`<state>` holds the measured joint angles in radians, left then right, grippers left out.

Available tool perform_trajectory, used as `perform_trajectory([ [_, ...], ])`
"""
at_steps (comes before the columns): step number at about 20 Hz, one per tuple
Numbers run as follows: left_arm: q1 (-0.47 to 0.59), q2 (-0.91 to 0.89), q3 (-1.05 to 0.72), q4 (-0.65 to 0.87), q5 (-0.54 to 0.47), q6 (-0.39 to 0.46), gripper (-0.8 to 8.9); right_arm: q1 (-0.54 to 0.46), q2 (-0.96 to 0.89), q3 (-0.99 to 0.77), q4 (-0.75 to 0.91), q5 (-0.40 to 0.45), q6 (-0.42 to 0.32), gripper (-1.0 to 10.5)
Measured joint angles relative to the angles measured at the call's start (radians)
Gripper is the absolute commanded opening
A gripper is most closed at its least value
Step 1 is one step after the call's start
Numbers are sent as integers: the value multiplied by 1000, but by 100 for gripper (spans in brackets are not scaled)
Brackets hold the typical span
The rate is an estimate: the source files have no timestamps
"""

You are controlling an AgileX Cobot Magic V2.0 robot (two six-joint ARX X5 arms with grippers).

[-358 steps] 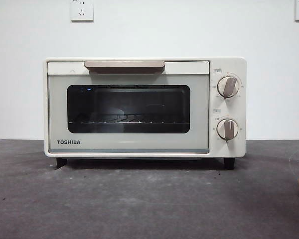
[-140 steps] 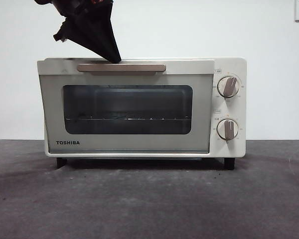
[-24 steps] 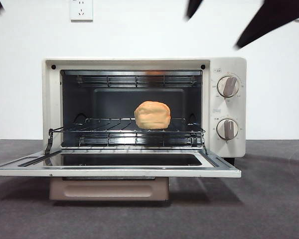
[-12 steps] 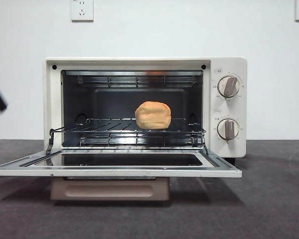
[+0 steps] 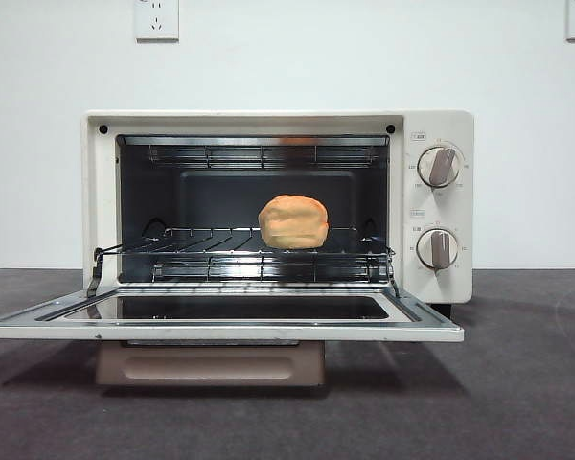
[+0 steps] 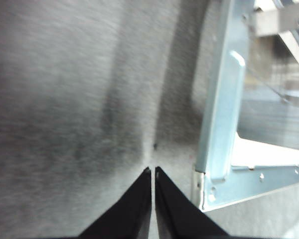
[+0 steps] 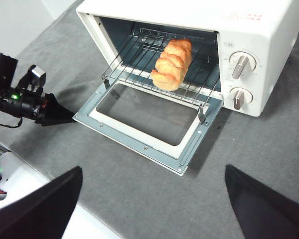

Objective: The left arm flap open the oven, the right arm pick bread and place it into oven, the left arm flap close the oven

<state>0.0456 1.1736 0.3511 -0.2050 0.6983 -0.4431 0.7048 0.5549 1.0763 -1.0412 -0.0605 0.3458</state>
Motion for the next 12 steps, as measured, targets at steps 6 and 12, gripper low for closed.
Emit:
perform_trajectory([
  [6, -1, 55, 0, 61, 91, -1, 13, 0, 0, 0, 0, 0, 0, 458],
  [12, 2, 61, 0, 99, 148, -21, 14, 0, 0, 0, 0, 0, 2, 458],
])
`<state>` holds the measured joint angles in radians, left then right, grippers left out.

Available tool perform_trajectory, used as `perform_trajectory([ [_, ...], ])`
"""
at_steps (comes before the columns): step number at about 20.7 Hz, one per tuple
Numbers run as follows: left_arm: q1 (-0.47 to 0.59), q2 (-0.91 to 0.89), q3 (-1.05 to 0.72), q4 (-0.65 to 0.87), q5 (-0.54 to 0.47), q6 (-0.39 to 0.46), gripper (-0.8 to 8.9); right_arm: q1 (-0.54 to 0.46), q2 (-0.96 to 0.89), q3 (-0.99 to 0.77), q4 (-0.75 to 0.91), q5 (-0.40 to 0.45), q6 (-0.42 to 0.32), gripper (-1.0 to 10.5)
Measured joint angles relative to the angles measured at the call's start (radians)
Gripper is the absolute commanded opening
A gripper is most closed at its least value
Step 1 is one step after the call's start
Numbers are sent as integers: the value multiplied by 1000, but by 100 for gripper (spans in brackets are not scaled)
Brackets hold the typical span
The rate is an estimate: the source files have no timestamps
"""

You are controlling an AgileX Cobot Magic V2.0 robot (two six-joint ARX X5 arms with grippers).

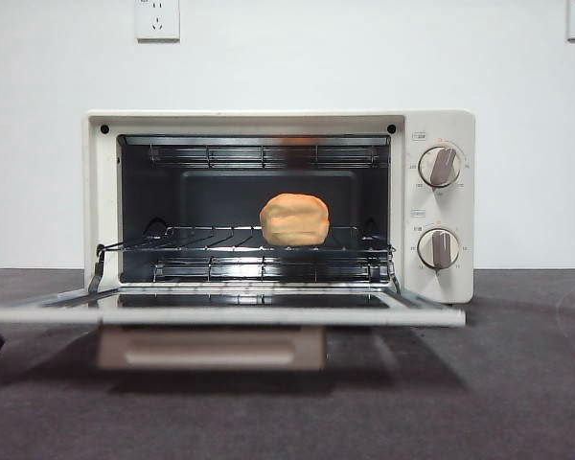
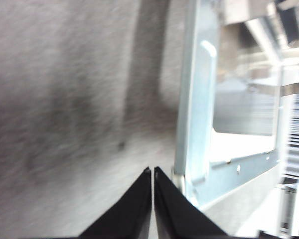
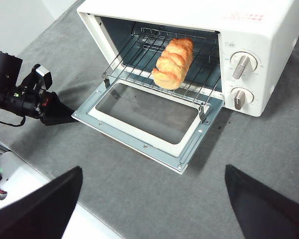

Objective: The left arm flap open the oven, the right arm pick bread and place it into oven, the left arm flap close the oven

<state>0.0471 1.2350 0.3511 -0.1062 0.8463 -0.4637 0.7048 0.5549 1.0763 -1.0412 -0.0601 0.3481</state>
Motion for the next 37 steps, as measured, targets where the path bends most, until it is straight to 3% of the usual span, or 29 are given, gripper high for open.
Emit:
perform_trajectory([
  [4, 1, 2, 11, 124, 105, -107, 14, 0, 0, 0, 0, 0, 1, 458],
  [10, 0, 0, 156, 188, 122, -261, 15, 0, 0, 0, 2, 4, 1, 458],
  [17, -2, 0, 332, 204, 6, -311, 15, 0, 0, 0, 10, 19, 1, 458],
  [25, -28, -18, 380, 168, 45, -313, 15, 0, 0, 0, 58, 34, 0, 458],
  [30, -95, -81, 440, -31, 34, -207, 15, 0, 0, 0, 58, 48, -3, 458],
  [35, -207, -184, 556, -303, -160, 60, 15, 0, 0, 0, 59, 88, -11, 457],
  [36, -232, -200, 572, -340, -187, 113, 15, 0, 0, 0, 58, 88, -11, 437],
  [37, -258, -219, 584, -364, -197, 171, 15, 0, 0, 0, 59, 88, -11, 342],
])
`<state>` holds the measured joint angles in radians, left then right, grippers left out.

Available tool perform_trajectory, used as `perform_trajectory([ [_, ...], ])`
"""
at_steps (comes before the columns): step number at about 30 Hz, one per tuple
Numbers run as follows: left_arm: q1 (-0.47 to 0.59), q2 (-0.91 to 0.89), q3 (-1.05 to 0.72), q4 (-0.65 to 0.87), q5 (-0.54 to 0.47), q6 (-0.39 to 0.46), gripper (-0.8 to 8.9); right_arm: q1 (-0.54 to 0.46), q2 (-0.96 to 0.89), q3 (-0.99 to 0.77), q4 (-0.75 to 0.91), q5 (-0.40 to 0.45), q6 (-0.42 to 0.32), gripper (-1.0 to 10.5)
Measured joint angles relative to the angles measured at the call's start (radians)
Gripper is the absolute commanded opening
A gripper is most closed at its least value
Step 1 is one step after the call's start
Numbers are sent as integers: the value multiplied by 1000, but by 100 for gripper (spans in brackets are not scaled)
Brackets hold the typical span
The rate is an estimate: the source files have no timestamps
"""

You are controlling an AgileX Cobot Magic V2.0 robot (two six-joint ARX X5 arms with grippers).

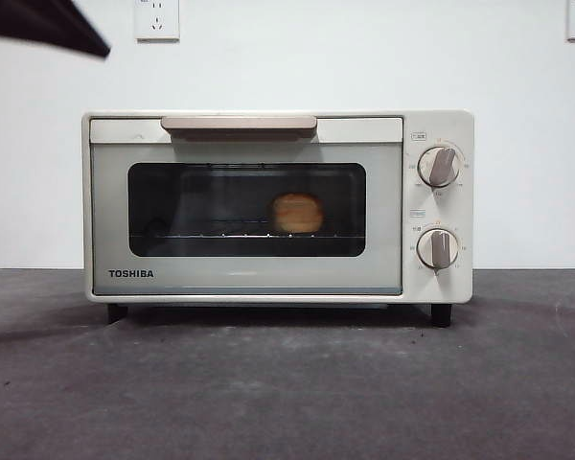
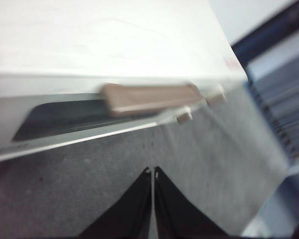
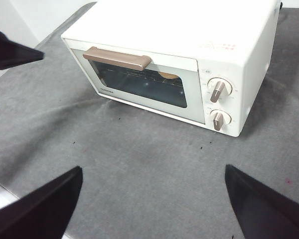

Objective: The left arm flap open the oven, the right arm pick bread and place it into oven, the left arm flap close the oven

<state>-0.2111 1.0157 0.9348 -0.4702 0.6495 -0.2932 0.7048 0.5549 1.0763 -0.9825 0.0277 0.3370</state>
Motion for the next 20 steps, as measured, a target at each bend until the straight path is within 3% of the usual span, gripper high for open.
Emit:
perform_trajectory([
  [2, -49, -33, 6, -9, -2, 77, 15, 0, 0, 0, 0, 0, 0, 27],
  [8, -126, -100, 7, -14, -4, 171, 16, 0, 0, 0, 0, 5, -8, 18],
  [20, -124, -117, 7, -19, -8, 180, 16, 0, 0, 0, 4, 7, -8, 18],
])
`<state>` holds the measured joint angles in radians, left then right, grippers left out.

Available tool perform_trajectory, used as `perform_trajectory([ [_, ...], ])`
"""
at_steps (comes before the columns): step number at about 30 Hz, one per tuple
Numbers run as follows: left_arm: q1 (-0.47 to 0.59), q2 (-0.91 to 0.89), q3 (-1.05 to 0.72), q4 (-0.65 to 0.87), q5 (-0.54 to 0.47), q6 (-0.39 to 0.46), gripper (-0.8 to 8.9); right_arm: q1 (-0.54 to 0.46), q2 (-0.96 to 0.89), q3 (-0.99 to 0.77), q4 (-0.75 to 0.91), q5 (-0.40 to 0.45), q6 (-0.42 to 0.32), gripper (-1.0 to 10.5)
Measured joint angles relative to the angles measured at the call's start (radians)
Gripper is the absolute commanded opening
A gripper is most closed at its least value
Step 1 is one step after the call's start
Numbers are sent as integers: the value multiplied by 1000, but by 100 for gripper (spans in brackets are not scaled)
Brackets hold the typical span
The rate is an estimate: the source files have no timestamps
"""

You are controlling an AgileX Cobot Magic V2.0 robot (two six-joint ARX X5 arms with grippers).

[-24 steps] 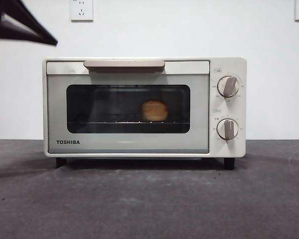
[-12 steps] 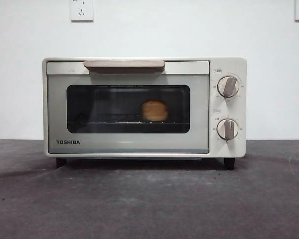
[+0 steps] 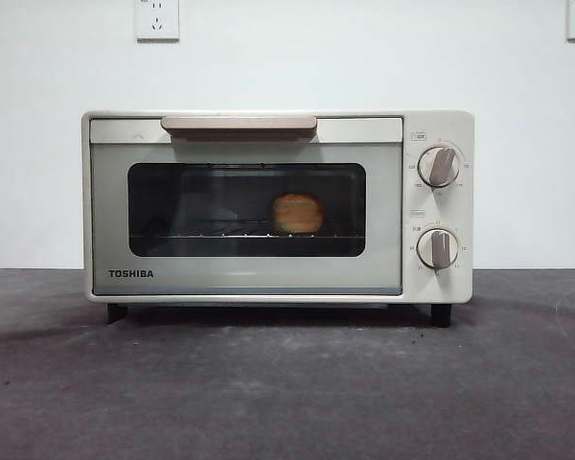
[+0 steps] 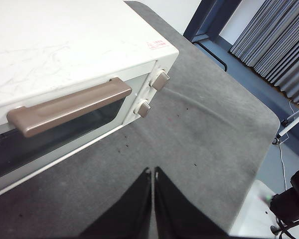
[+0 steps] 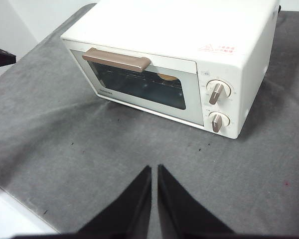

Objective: The left arm flap open the oven, the right arm pick bread and place it into oven, the left arm flap close the oven

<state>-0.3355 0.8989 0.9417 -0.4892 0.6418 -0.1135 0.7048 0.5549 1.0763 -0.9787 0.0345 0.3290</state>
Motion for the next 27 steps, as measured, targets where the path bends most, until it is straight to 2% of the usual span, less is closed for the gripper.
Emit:
perform_trajectory([
  [8, -7, -26, 0, -2, 0, 3, 16, 0, 0, 0, 0, 0, 0, 18],
  [12, 30, -125, -44, 13, -64, 81, 16, 0, 0, 0, 0, 0, 0, 18],
  [20, 152, -430, -475, 214, -367, 137, 16, 0, 0, 0, 1, 0, 0, 18],
  [22, 166, -507, -584, 275, -405, 156, 16, 0, 0, 0, 1, 0, 0, 18],
  [27, 212, -710, -850, 515, -412, 169, 16, 0, 0, 0, 1, 0, 0, 18],
])
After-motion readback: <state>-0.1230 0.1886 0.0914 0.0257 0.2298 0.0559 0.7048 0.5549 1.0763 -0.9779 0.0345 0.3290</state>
